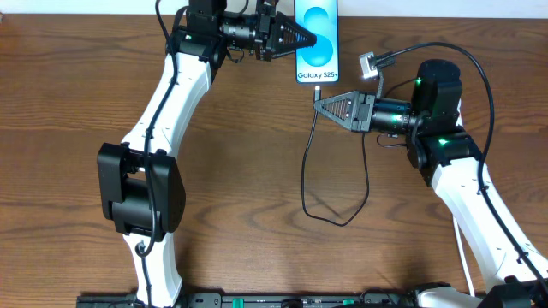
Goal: Plug charger to phone and switch on socket
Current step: 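Push the USB-C plug upward into the phone's bottom port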
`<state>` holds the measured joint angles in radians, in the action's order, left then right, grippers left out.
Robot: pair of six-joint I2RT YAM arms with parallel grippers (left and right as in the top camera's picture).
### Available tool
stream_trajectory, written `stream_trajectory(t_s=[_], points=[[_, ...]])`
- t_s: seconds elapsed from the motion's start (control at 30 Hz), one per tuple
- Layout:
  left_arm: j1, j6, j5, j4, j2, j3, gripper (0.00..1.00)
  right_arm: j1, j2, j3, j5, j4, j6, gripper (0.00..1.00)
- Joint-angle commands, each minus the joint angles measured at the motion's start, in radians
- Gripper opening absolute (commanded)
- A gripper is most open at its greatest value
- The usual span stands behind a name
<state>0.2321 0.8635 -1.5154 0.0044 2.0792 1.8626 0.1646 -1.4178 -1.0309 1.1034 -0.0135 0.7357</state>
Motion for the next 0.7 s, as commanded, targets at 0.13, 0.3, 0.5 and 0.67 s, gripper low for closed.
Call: stream_trajectory(t_s=[0.13, 0.3, 0.5, 0.67], points=[[0.000, -0.020, -0.021, 0.005, -0.052, 0.006, 0.07, -0.009, 0.015, -0.001, -0.013, -0.002, 0.008, 0.02], [0.000, -0.019, -0.039, 0.005, -0.052, 0.006, 0.07, -0.009, 0.015, -0.001, -0.014, -0.005, 0.008, 0.02], [0.000, -0.012, -0.044, 0.004, -0.052, 0.006, 0.07, -0.008, 0.015, -0.001, -0.014, -0.005, 0.012, 0.02], [0.000, -0.012, -0.044, 0.004, -0.052, 0.006, 0.07, -0.006, 0.015, -0.001, -0.024, -0.005, 0.024, 0.01]])
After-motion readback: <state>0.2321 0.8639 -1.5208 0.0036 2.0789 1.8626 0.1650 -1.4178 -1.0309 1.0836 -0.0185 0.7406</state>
